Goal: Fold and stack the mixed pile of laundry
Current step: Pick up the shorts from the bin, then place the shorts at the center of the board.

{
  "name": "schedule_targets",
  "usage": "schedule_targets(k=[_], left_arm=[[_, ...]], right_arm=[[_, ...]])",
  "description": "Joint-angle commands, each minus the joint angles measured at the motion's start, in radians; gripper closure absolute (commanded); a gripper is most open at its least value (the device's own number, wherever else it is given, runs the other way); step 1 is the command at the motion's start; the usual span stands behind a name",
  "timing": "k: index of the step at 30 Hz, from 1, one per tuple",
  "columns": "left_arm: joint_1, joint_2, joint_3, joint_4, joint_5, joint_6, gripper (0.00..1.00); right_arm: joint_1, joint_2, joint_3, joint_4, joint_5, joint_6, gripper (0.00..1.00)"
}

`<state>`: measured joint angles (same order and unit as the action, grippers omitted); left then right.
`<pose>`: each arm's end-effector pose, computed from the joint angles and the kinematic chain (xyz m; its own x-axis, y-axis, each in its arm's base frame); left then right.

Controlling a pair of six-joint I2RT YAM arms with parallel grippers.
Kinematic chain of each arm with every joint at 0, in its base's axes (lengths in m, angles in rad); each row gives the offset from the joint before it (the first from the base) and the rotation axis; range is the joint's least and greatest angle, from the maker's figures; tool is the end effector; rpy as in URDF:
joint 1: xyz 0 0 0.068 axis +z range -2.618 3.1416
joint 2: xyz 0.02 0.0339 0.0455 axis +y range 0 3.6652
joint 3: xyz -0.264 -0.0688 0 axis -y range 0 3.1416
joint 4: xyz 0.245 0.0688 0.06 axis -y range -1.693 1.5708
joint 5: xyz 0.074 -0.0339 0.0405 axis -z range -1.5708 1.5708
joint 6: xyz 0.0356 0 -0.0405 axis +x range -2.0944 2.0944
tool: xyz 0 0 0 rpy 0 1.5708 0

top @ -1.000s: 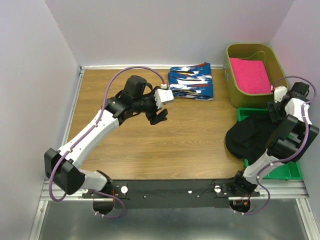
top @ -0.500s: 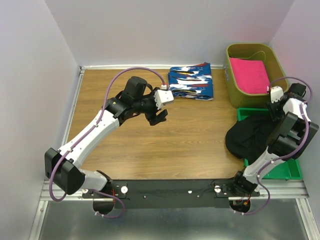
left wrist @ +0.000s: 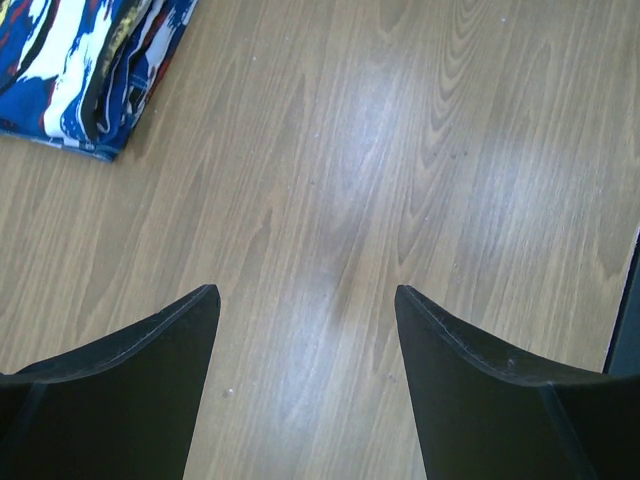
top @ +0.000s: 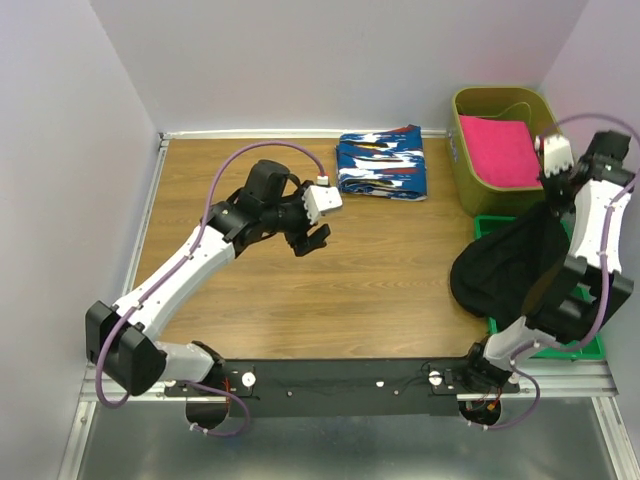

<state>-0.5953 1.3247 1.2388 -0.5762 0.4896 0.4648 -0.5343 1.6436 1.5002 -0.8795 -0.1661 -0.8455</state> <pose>0.2291 -0.1754 0.3435 -0.0955 0.5425 -0.8346 0.9451 0.3127 0.0951 0.3017 -0.1717 0.3080 -0.8077 -0.3796 -0.4511 -0.2657 0.9174 -0.2962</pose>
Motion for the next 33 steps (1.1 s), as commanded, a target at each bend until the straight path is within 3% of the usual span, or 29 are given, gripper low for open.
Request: schedule_targets(k=[1, 3, 4, 7, 11, 15, 17, 21, 22, 24, 28, 29, 31, 32, 33], left_arm=[[0.13, -0.076, -0.039, 0.045, 0.029, -0.06, 0.2], [0.219, -0.093, -0.045, 0.071, 0.11, -0.087, 0.2], [0.318, -0.094, -0.042, 0.078, 0.137, -0.1, 0.2], [0.44, -0.087, -0.026, 0.081, 0.217, -0.127, 0.2], [0.573, -0.074, -0.001, 0.052, 0.265, -0.133, 0.2], [0.684, -0.087, 0.025, 0.038, 0.29, -0.14, 0.2], [0.718, -0.09, 0.036, 0.033, 0.303, -0.14, 0.2], [0.773, -0.096, 0.065, 0.033, 0.314, -0.13, 0.2], [0.788, -0.094, 0.071, 0.041, 0.316, -0.135, 0.2], [0.795, -0.085, 0.073, 0.058, 0.323, -0.137, 0.2], [0.796, -0.053, 0.068, 0.052, 0.343, -0.097, 0.2], [0.795, -0.047, 0.064, 0.05, 0.343, -0.086, 0.2], [0.793, -0.024, 0.045, 0.035, 0.337, -0.032, 0.2], [0.79, -0.012, 0.041, 0.026, 0.319, -0.008, 0.2], [0.77, 0.017, 0.034, -0.014, 0.304, 0.059, 0.2]], right_arm=[[0.143, -0.151, 0.277, -0.222, -0.255, 0.115, 0.99], [0.256, -0.168, 0.354, -0.243, -0.311, 0.206, 0.99], [0.296, -0.166, 0.43, -0.243, -0.328, 0.276, 0.99], [0.482, -0.111, 0.57, -0.22, -0.368, 0.429, 0.99], [0.738, 0.05, 0.929, -0.201, -0.38, 0.567, 0.99], [0.872, 0.122, 1.086, -0.055, -0.372, 0.672, 0.99], [0.881, 0.092, 1.079, 0.035, -0.388, 0.773, 0.99], [0.881, -0.112, 0.845, 0.27, -0.256, 0.786, 0.99], [0.881, -0.163, 0.665, 0.311, -0.21, 0.772, 0.99], [0.879, -0.312, 0.509, 0.394, -0.077, 0.706, 0.99], [0.878, -0.497, 0.124, 0.373, 0.055, 0.622, 0.99], [0.878, -0.52, -0.064, 0.367, 0.109, 0.576, 0.89], [0.875, -0.568, -0.255, 0.353, 0.195, 0.519, 0.68], [0.843, -0.571, -0.405, 0.349, 0.217, 0.46, 0.36], [0.814, -0.57, -0.467, 0.297, 0.179, 0.415, 0.25]])
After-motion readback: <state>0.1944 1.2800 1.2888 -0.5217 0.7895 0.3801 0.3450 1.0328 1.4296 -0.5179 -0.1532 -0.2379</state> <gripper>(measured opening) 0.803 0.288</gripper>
